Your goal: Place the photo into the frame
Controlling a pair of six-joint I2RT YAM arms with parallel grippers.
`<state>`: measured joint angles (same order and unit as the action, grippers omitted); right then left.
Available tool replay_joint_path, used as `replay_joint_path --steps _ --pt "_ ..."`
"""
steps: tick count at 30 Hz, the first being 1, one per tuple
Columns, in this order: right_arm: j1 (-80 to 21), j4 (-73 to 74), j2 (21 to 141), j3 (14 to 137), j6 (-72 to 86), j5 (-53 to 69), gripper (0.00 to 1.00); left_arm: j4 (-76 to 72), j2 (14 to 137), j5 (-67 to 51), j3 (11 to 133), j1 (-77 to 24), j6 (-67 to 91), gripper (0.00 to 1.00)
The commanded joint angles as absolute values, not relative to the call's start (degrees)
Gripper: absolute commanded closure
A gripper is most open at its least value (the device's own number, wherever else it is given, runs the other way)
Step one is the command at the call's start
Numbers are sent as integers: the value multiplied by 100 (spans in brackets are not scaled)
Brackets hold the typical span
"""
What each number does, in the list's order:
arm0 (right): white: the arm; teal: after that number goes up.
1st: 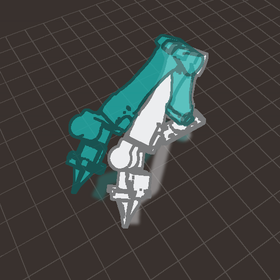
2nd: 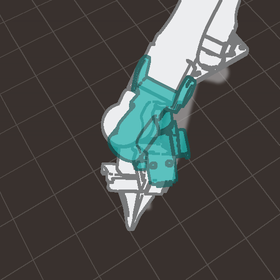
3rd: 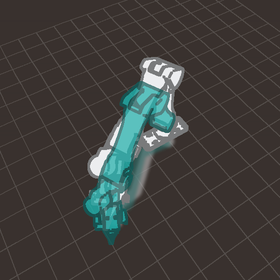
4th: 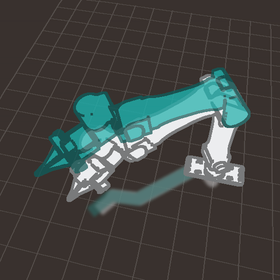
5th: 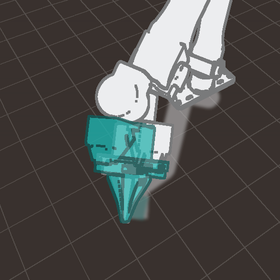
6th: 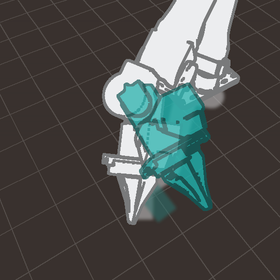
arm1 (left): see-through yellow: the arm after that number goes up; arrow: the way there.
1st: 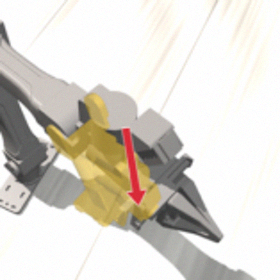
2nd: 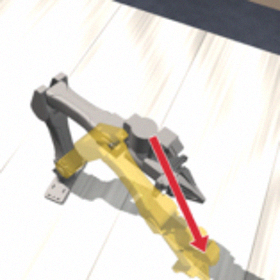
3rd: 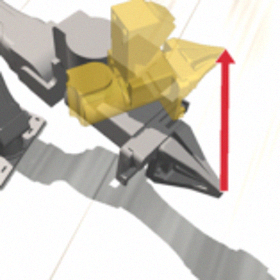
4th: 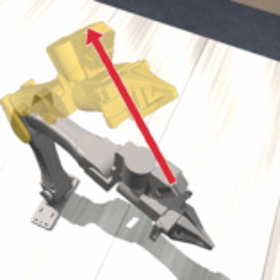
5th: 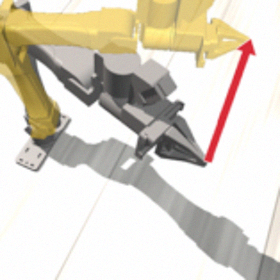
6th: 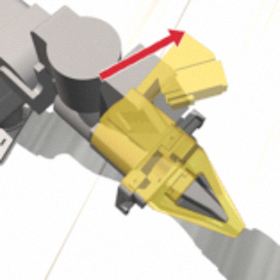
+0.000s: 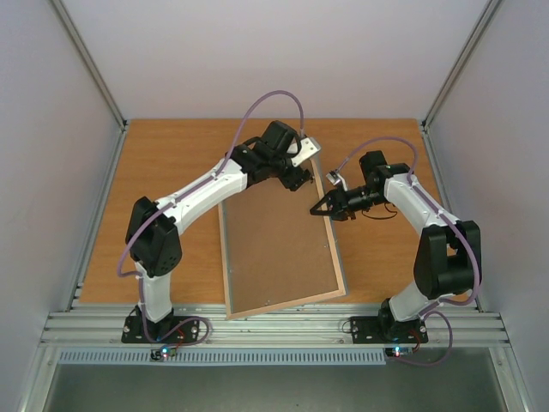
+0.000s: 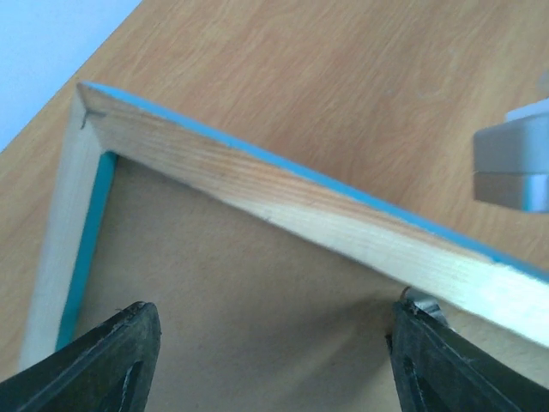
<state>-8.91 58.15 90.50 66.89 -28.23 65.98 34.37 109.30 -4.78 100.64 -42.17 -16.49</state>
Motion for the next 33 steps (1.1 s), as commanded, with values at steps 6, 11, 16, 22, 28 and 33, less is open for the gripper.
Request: replay_joint_path --steps 6,11,16,22,28,33 --pt "-1002 5791 8932 6940 -3141 8103 99 3090 11004 -2299 9777 -4305 -1231 32" --pt "-1002 5922 8896 7042 -3249 8193 99 3336 11067 -2702 9776 -4315 -1376 37" --pt "-1000 6063 8898 7097 -3401 8311 99 3555 10958 -3116 9624 -4266 -1832 40" --pt "-993 6071 8947 7143 -3356 8315 99 3554 10861 -3103 9513 -4230 -2214 39" --pt "-930 6376 8871 7357 -3552 7743 99 3755 10730 -2743 10078 -3660 -1803 24" --pt "-807 6970 8835 8022 -4026 6919 99 3780 10005 -2461 9859 -3149 -1666 12"
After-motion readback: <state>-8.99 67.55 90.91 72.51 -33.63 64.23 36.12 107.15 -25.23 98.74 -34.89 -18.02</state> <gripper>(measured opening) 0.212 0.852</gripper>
